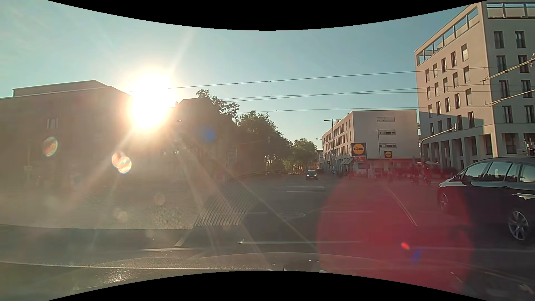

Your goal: Follow the waypoints while adhering to traffic rules and regulations

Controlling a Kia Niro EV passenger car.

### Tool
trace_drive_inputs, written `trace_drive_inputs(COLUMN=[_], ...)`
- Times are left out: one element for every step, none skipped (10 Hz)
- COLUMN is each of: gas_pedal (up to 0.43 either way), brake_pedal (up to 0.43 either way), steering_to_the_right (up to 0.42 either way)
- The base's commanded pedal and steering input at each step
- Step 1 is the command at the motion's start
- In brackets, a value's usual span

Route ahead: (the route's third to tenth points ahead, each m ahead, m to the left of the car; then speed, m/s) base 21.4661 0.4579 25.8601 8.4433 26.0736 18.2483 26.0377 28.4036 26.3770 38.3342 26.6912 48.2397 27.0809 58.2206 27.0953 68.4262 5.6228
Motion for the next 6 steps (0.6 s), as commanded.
trace_drive_inputs(gas_pedal=[0.189,0.169,0.169,0.157,0.138,0.130], brake_pedal=[0.000,0.000,0.000,0.000,0.000,0.000], steering_to_the_right=[-0.071,-0.072,-0.073,-0.075,-0.077,-0.079])
